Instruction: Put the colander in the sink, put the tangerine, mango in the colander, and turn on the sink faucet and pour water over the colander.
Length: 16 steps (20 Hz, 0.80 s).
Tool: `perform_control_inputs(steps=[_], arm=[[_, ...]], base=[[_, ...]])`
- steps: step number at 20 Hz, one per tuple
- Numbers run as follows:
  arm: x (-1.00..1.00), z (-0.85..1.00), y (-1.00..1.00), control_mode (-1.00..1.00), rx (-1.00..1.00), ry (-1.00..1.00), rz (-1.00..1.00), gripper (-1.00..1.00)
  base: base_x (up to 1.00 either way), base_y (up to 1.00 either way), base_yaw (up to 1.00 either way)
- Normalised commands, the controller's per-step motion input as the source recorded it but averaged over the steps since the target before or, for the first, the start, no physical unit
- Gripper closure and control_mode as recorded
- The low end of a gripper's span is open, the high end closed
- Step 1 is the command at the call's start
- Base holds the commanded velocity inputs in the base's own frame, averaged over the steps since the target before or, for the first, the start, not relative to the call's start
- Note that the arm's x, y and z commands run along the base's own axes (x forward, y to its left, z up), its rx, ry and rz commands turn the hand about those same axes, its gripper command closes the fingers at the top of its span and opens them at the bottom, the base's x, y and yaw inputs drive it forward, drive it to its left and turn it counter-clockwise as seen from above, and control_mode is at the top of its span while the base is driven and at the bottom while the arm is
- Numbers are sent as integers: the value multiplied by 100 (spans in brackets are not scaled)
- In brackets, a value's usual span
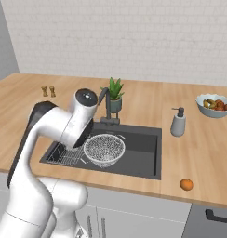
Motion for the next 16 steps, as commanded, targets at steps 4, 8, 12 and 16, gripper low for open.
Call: perform_control_inputs(steps=[4, 8, 12, 16], arm=[[19, 53, -92, -100, 26, 31, -5, 100], [44, 23, -78, -100, 36, 55, 0, 100], [81, -4, -30, -100, 23, 37, 0, 100], [100, -45, 6, -100, 2, 1, 0, 100]], base=[[0, 0, 0], [0, 0, 0], [0, 0, 0], [0, 0, 0]])
